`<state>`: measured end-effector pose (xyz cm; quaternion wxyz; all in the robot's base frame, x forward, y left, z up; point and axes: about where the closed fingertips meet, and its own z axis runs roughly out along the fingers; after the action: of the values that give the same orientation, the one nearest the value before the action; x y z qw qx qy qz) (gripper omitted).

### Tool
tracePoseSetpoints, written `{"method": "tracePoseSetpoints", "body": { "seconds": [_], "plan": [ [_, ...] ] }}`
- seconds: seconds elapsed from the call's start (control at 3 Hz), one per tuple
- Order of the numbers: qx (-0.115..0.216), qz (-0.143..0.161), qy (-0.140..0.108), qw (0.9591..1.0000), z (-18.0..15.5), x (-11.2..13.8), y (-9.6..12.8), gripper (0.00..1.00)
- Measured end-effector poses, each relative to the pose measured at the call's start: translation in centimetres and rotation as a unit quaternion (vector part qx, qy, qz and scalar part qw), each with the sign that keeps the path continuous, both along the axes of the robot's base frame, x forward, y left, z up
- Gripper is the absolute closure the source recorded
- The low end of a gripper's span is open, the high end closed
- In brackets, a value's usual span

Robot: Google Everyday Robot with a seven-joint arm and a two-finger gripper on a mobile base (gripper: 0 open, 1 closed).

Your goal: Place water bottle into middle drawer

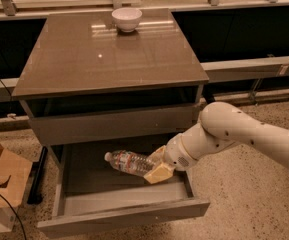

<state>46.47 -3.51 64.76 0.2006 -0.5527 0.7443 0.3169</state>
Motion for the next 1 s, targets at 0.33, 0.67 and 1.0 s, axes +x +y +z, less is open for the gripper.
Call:
{"method": "tracePoseSetpoints", "body": {
  "seconds": [0.33,0.67,1.0],
  "plan": [
    [-0.008,0.004,0.014,0.9999,-5.4,1.4,1.7,1.00],
    [-0.012,-0.003,0.032,0.9994,-9.7,2.5,2.5,1.00],
    [-0.015,-0.019,0.049,0.9985,-14.0,3.8,2.4,0.84]
  ]
}}
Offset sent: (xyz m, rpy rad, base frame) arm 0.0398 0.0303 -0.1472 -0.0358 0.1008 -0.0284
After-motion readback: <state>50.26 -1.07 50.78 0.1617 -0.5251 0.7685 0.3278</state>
